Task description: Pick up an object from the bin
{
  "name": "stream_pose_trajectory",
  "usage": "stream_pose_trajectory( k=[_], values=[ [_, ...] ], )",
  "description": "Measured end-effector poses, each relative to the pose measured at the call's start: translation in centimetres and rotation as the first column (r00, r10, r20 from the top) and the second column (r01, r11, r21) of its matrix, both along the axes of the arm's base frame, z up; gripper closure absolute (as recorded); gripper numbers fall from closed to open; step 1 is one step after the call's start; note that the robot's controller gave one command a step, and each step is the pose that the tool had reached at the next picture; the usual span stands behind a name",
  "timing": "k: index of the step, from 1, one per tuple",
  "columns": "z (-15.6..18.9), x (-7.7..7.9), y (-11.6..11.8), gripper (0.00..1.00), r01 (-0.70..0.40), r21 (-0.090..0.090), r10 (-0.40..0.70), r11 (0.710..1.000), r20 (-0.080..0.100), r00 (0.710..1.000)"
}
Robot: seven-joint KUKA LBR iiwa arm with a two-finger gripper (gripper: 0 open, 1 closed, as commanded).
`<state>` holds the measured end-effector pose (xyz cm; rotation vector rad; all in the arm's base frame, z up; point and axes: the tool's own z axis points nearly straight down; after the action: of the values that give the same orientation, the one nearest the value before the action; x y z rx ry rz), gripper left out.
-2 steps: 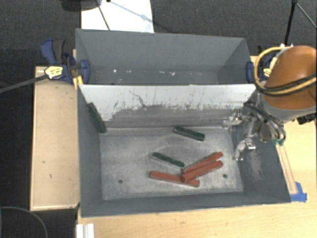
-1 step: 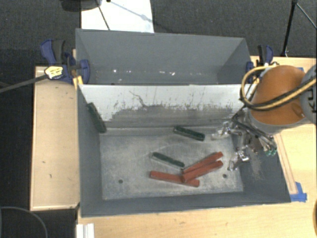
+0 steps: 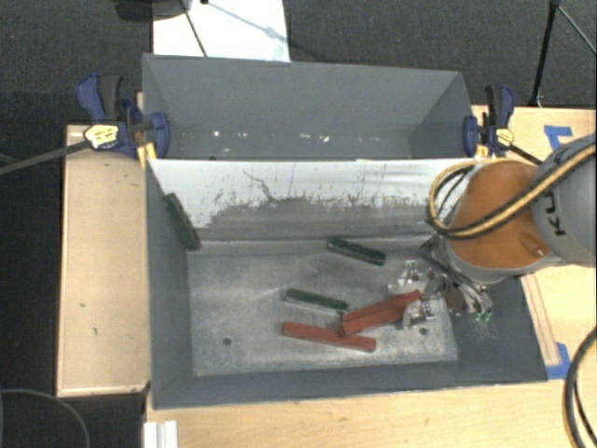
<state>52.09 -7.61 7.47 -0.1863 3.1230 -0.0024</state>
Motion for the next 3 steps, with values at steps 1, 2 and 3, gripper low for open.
stream_pose_trajectory(
  k=[1, 2, 3],
  values=[
    [0.0, 0.0, 0.0, 1.0, -0.002, 0.0, 0.002, 1.0, 0.0, 1.0],
    [7.9, -1.1, -0.4, 0.0, 0.021, 0.002, -0.021, 1.0, -0.016, 1.0],
    [14.7, -1.6, -0.8, 0.0, 0.039, 0.002, -0.039, 0.999, -0.015, 0.999]
  ],
)
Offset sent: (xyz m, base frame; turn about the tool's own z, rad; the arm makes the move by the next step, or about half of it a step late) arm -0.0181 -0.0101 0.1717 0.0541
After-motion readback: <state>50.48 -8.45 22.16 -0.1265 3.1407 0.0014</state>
